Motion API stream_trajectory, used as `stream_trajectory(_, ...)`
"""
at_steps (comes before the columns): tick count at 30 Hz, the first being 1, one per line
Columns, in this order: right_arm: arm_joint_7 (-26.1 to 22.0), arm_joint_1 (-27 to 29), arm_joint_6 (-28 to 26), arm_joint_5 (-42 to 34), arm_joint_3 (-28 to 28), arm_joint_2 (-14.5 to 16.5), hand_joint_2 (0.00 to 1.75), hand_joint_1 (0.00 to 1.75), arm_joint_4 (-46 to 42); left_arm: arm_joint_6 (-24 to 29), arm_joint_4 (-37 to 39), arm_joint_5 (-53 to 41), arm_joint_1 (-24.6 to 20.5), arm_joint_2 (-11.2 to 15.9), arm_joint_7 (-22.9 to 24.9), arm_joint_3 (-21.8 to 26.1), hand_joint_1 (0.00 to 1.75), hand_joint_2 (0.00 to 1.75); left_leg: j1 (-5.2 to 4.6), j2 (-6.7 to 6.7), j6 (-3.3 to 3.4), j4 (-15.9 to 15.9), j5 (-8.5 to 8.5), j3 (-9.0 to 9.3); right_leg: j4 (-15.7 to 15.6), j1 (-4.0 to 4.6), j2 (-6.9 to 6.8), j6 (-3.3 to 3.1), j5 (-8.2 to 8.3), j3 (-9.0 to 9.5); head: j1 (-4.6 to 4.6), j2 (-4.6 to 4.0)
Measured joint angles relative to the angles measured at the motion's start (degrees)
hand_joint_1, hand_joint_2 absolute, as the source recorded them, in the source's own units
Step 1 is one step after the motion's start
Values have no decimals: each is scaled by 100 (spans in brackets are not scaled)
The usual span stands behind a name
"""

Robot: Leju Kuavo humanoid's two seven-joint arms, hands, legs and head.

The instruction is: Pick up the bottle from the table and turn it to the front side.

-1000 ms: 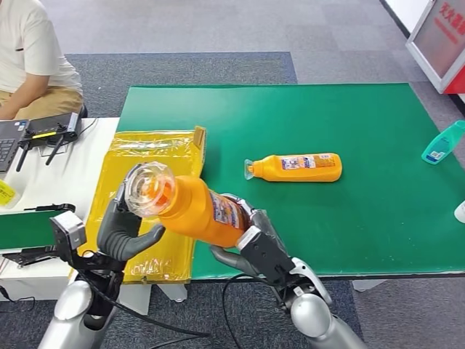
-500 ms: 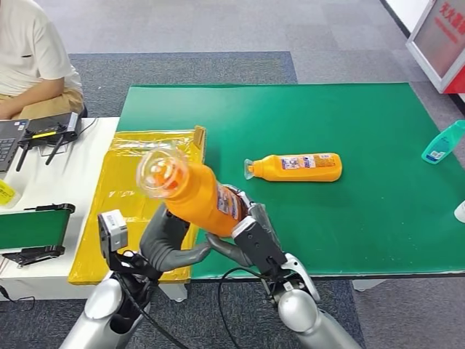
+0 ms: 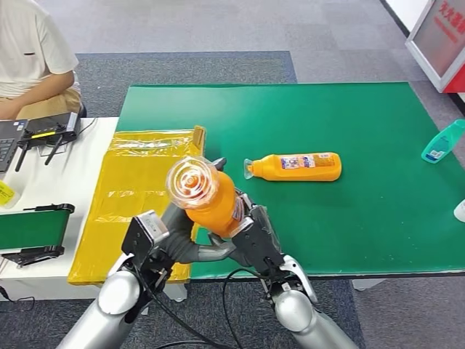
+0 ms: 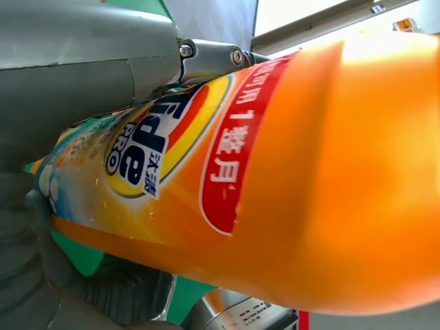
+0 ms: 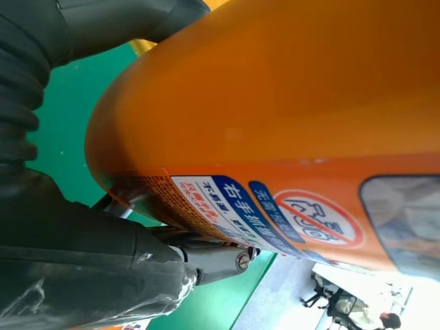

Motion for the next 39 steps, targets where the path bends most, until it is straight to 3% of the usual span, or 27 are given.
stream_trajectory(4, 7, 0, -15, 34, -24, 3, 175, 175, 75, 89, -1, -86, -15, 8, 2, -24, 1, 175, 0, 0, 0, 0, 0, 0, 0, 0, 0, 0, 0, 0, 0, 0)
stream_trajectory(8, 9, -4, -25, 34, -42, 15, 175, 175, 152, 128, -1, -96, -16, 12, 15, -37, 175, 175, 0, 0, 0, 0, 0, 0, 0, 0, 0, -1, 0, -1, -1, 0)
stream_trajectory(29, -52, 118, -125, -166, -94, 32, 175, 173, 81, 132, -1, 84, -45, 76, 59, -96, 175, 175, 0, 0, 0, 0, 1, -1, 0, 0, 0, -1, 1, 0, -1, 0)
stream_trajectory(33, -82, 179, -130, -261, -126, 32, 175, 0, 10, 222, -1, -75, -52, 76, 17, -151, 175, 175, 0, 0, 0, 0, 1, -2, 0, 0, -1, -1, 1, 0, -1, 0)
stream_trajectory(39, -102, 247, -119, -597, -154, 38, 175, 0, -58, 593, -52, -447, 59, 86, -185, -179, 175, 175, 0, 0, -1, 0, 1, -3, 0, 0, 0, -1, 1, 1, -2, 0)
